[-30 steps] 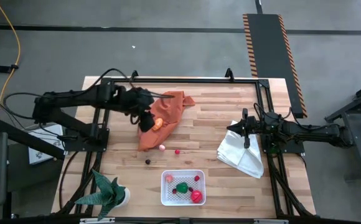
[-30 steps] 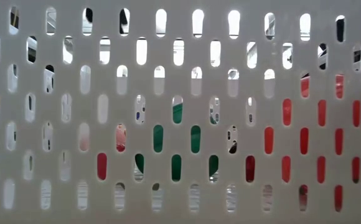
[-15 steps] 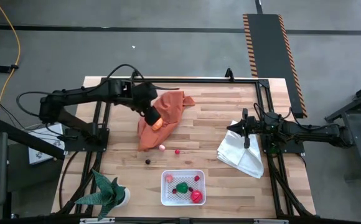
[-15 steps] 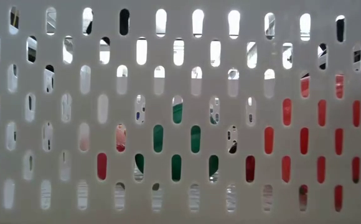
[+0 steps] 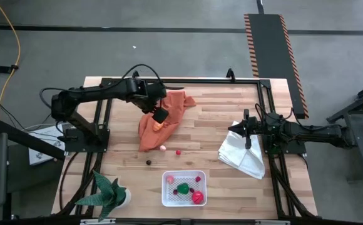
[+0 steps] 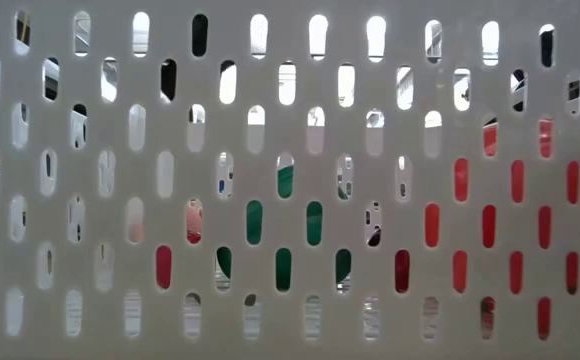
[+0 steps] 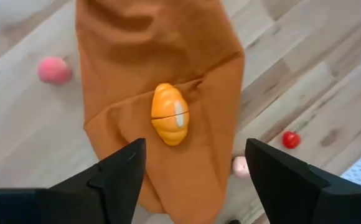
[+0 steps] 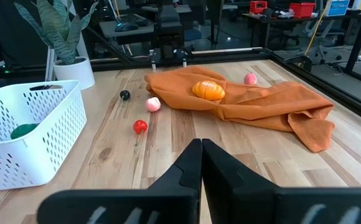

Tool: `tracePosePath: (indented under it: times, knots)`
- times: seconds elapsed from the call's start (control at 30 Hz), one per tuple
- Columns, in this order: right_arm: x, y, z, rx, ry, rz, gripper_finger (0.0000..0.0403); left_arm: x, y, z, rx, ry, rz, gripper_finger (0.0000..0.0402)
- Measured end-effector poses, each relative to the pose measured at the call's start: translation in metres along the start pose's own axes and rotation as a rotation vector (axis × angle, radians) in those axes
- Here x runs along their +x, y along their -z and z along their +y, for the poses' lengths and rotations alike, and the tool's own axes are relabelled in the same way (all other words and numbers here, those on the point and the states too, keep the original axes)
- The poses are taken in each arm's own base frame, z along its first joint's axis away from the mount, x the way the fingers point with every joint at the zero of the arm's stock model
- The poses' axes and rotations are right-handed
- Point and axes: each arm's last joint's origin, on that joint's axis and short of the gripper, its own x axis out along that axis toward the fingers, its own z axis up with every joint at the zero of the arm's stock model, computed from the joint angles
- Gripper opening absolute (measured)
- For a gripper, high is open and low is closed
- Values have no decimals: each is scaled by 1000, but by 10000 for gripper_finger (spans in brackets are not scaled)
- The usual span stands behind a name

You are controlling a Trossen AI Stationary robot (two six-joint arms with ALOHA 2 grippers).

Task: Pick and placing Produce into tupperware
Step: Put the yellow pumpkin into the white bin

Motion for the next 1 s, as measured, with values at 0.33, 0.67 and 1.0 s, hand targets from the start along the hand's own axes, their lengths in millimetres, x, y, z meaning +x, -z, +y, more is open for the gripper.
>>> tracePosePath:
  times: [0.33, 0.67, 1.0]
  knots:
    - [0, 0, 0, 0, 0, 0, 0, 34, 4, 2, -50, -30, 61, 282]
    - [0, 0, 0, 1, 0, 4, 0, 65, 12, 6, -87, 19, 53, 300]
    - [0, 0, 0, 1, 0, 5, 0, 84, 20, 11, -101, 13, 59, 301]
